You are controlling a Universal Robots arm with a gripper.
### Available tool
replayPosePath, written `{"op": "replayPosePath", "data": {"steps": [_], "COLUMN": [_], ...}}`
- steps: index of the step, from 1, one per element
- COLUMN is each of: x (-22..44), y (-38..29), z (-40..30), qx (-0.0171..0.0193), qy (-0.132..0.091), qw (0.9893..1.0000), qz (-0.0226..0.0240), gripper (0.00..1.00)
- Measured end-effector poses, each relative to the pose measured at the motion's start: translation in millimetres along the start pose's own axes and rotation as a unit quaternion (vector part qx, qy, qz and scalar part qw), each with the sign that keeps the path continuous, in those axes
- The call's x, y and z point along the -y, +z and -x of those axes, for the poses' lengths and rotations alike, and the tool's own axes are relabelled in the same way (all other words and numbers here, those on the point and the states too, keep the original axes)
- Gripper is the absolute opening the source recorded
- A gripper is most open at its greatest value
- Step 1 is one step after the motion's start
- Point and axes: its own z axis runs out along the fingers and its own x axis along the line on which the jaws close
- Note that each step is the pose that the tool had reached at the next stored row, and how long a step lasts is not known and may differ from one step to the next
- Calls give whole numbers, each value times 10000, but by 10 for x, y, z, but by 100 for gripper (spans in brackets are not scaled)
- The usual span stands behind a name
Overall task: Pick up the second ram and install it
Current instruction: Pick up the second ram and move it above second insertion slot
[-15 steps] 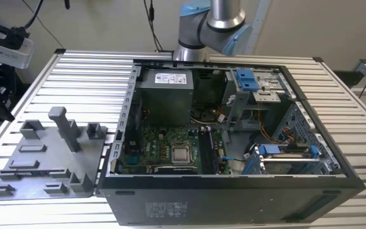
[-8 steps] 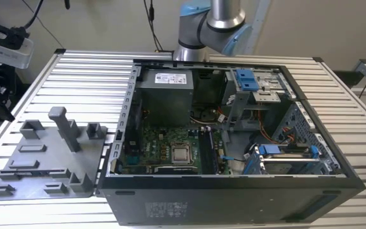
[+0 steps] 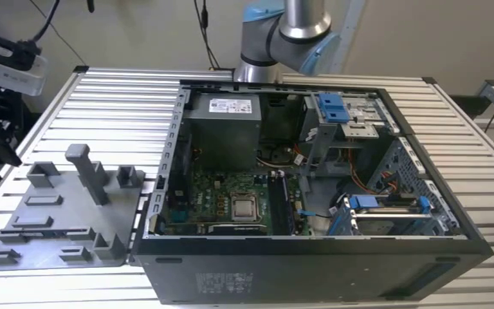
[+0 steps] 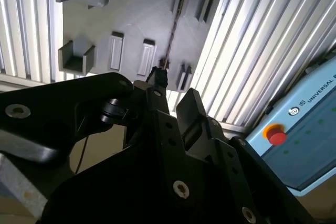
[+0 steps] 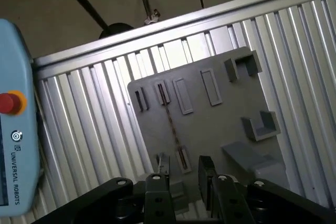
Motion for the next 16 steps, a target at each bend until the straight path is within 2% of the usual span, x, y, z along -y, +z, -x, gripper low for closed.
{"op": "replayPosePath", "data": {"steps": [6, 16], "x": [0, 2], "y": [49, 80], "z": [2, 2], "qx": [-7, -7], "qy": [-116, -119], "qw": [9999, 9999], "qz": [-1, -1], "gripper": [36, 36]}}
